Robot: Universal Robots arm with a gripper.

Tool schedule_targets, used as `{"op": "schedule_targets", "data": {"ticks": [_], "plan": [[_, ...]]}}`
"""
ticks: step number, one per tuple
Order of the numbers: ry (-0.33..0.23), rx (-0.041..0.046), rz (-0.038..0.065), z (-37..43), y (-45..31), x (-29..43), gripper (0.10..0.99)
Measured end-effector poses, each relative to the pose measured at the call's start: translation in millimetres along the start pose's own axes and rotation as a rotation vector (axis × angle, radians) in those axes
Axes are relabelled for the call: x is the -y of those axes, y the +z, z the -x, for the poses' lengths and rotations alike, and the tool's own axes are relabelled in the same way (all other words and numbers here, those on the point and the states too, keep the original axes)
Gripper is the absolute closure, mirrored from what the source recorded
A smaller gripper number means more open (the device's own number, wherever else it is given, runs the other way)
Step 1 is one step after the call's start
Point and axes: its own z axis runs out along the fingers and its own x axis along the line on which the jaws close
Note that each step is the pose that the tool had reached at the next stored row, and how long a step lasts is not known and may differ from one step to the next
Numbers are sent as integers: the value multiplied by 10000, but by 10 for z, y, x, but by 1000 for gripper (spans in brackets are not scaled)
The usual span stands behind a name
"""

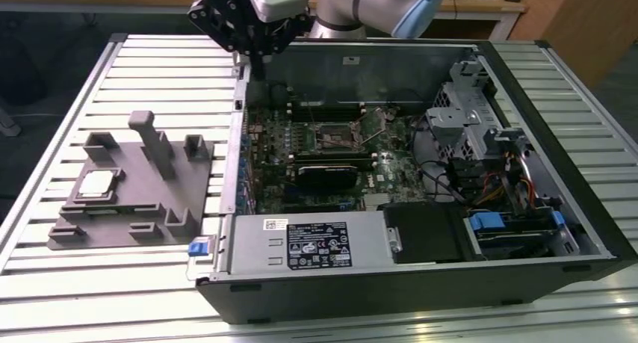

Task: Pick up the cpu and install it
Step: 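Reach for the cpu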

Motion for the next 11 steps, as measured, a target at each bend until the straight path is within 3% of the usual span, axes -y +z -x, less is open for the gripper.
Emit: {"op": "schedule_targets", "data": {"ticks": [11], "plan": [[-1, 16, 1, -202, -6, 15, 980]]}}
